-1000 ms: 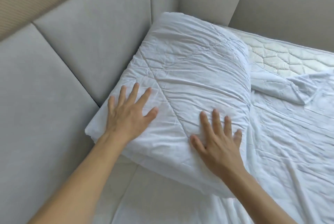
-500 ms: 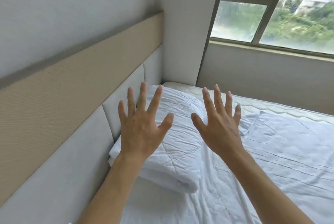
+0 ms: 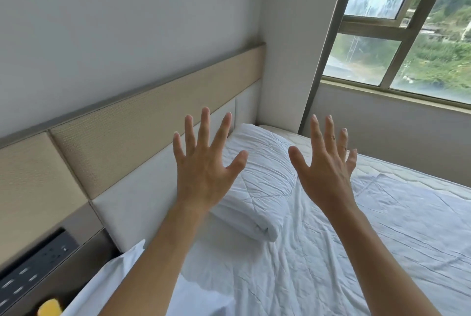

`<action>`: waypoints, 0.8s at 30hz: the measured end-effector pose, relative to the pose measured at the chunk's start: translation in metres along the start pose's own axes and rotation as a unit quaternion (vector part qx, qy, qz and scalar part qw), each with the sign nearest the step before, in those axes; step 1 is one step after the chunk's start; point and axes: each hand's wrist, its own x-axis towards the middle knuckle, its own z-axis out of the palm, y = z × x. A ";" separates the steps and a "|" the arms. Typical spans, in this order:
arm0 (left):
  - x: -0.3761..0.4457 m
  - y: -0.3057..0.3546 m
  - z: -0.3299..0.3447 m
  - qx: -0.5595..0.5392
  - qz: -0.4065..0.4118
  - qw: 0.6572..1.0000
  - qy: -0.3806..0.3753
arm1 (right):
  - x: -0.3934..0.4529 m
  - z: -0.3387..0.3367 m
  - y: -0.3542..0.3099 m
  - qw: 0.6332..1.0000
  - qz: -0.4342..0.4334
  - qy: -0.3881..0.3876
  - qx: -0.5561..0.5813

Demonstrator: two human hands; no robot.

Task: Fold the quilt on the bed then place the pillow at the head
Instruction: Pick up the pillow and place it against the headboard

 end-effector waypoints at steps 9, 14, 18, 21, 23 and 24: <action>-0.146 -0.161 0.011 -0.067 -0.151 0.977 -0.137 | -0.144 0.142 -0.055 0.933 0.191 -0.156 0.261; -0.255 -0.280 0.024 -0.077 -0.307 0.921 -0.229 | -0.259 0.244 -0.108 0.818 0.367 -0.277 0.345; -0.337 -0.355 0.034 -0.132 -0.416 0.845 -0.309 | -0.347 0.304 -0.132 0.704 0.510 -0.332 0.365; -0.385 -0.395 0.040 -0.086 -0.459 0.810 -0.355 | -0.401 0.328 -0.140 0.650 0.583 -0.336 0.355; -0.408 -0.416 0.041 -0.034 -0.476 0.792 -0.380 | -0.431 0.336 -0.143 0.626 0.618 -0.340 0.333; -0.417 -0.426 0.041 -0.017 -0.484 0.781 -0.394 | -0.445 0.340 -0.145 0.614 0.631 -0.349 0.322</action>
